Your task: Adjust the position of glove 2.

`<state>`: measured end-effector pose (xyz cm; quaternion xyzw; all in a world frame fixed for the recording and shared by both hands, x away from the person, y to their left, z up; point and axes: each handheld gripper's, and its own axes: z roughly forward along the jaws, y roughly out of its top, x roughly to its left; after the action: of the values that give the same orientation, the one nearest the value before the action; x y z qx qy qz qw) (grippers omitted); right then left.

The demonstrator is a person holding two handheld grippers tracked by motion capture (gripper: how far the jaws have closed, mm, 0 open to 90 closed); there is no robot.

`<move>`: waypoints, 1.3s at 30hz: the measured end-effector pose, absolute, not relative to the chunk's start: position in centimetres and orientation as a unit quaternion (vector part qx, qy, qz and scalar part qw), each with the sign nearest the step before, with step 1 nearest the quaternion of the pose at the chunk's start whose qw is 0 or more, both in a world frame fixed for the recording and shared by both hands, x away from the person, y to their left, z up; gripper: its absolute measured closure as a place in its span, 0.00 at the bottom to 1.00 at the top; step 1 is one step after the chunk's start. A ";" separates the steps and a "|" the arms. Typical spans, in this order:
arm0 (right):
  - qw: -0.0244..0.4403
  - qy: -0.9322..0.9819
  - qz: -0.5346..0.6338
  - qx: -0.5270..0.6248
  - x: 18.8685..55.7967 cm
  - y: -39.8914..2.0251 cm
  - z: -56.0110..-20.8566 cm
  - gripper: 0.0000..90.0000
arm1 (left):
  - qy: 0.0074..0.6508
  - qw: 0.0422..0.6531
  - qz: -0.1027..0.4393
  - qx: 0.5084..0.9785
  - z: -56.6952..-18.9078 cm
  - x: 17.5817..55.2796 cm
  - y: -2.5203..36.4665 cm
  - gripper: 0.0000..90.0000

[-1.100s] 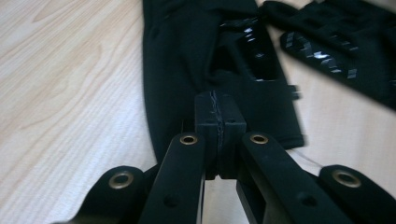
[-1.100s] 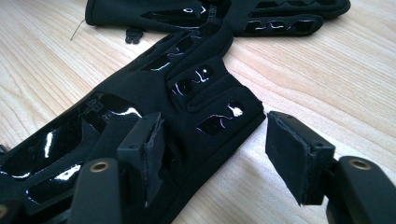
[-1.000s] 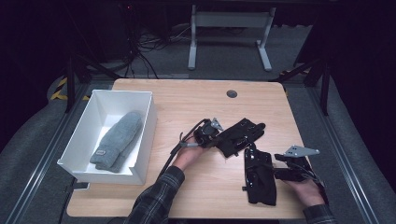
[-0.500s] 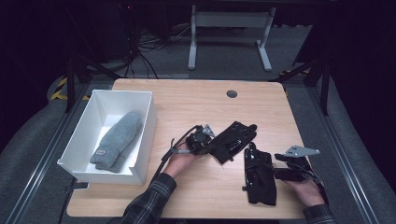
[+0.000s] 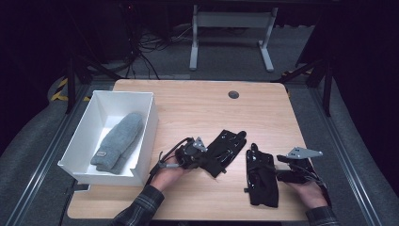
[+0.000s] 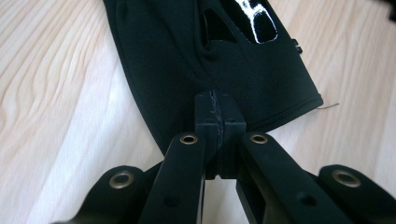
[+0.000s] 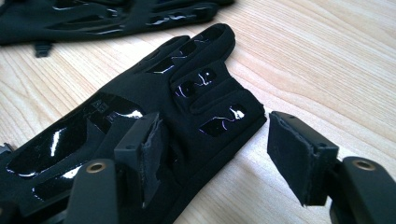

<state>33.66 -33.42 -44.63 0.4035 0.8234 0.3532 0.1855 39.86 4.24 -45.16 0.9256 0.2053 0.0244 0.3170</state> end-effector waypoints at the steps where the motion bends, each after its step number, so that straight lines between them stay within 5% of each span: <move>1: 0.185 0.824 0.353 0.403 33.7 -33.4 -44.6 0.40 | 0.207 0.316 0.024 0.926 -45.2 39.6 4.5 1.00; 13: 0.184 0.825 0.353 0.400 33.6 -33.3 -44.6 0.41 | 0.217 0.330 0.025 0.918 -44.9 36.2 7.0 1.00; 25: 0.144 0.841 0.362 0.376 31.3 -33.5 -44.0 0.96 | 0.236 0.362 0.041 0.901 -43.7 39.8 5.4 1.00; 39: 0.105 0.868 0.339 0.348 32.1 -31.6 -45.3 1.00 | 0.267 0.318 0.041 0.909 -45.3 38.1 5.7 1.00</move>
<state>32.07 -31.57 -45.25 0.3478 0.8677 0.3393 0.1047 38.10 5.70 -45.33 0.9086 0.2672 0.0411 0.3185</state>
